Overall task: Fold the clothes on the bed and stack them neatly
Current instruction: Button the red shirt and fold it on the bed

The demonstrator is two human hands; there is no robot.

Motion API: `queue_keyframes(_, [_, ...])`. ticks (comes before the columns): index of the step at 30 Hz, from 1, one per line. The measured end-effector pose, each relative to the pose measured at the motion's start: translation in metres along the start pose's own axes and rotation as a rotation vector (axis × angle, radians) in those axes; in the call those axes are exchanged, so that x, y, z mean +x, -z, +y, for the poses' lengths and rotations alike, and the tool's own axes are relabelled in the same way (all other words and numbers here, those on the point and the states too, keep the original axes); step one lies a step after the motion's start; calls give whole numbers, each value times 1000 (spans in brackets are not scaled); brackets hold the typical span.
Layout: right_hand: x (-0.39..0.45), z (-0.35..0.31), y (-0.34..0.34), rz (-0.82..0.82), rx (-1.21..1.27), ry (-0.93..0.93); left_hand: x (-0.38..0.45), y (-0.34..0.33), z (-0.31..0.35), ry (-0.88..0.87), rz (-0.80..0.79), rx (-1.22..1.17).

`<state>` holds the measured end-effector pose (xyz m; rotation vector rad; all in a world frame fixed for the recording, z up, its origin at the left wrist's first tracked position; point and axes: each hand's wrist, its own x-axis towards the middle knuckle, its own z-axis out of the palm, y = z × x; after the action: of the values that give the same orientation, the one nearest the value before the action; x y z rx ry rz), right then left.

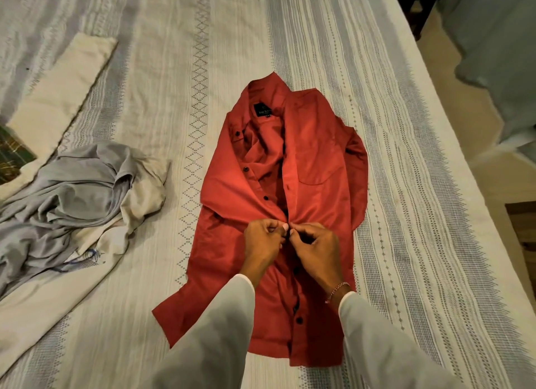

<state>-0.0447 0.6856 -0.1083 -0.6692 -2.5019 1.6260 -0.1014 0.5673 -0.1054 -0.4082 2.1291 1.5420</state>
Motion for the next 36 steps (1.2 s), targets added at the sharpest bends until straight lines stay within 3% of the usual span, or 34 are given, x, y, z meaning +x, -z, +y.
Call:
queue_keyframes(7, [7, -1, 3, -80, 97, -115, -5, 2, 3, 135, -21, -286])
queue_keyframes(15, [-4, 2, 0, -119, 148, -98, -9, 2, 6, 157, -19, -339])
queue_keyframes(24, [1, -1, -4, -52, 313, -229, -2, -4, 0, 94, -11, -89])
queue_keyframes(32, [7, -9, 1, -139, 510, -422, 0, -1, -3, 25, -93, 11])
queue_keyframes(36, [8, 9, 8, -244, 291, -419, -4, 3, -13, 49, -153, 91])
